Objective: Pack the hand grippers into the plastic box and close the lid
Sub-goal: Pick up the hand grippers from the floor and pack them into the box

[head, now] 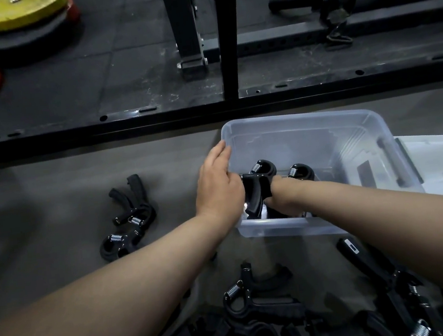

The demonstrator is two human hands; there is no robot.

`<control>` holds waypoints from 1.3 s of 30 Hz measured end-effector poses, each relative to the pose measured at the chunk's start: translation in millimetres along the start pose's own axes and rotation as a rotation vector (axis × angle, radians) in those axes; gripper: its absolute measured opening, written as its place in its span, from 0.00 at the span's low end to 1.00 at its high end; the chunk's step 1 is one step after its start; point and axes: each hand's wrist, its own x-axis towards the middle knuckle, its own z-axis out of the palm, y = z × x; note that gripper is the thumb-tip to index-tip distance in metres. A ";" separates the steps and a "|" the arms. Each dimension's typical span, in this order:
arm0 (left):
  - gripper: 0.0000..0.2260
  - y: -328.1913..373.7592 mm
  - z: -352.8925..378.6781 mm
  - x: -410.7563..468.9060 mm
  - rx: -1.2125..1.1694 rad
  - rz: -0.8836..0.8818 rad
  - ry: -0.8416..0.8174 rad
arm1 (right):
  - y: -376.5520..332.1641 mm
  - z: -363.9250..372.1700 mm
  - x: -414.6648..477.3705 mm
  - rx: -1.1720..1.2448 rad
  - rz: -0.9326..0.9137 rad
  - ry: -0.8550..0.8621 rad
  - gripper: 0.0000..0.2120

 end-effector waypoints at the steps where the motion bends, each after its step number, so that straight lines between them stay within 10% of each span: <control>1: 0.26 0.1 0.1 0.0 -0.003 -0.002 -0.001 | -0.6 0.1 -0.2 0.002 0.008 0.009 0.29; 11: 0.26 -1.9 -0.2 -0.3 -0.025 0.003 -0.009 | -4.9 -1.6 -3.9 0.001 0.036 0.001 0.29; 16: 0.26 -10.6 -1.5 3.4 -0.110 -0.021 -0.018 | -13.1 -16.9 -27.4 -0.126 -0.179 0.364 0.20; 20: 0.26 -12.1 -7.2 4.4 -0.088 -0.007 -0.057 | -47.1 -33.3 -36.7 0.458 -0.447 0.540 0.25; 23: 0.25 -19.9 -12.4 2.9 -0.071 -0.010 -0.062 | -74.9 -34.4 -43.6 0.415 -0.508 0.510 0.28; 39: 0.25 -162.2 -104.8 10.0 0.751 -0.562 -0.245 | -95.9 -3.0 -30.6 0.315 -0.528 0.544 0.28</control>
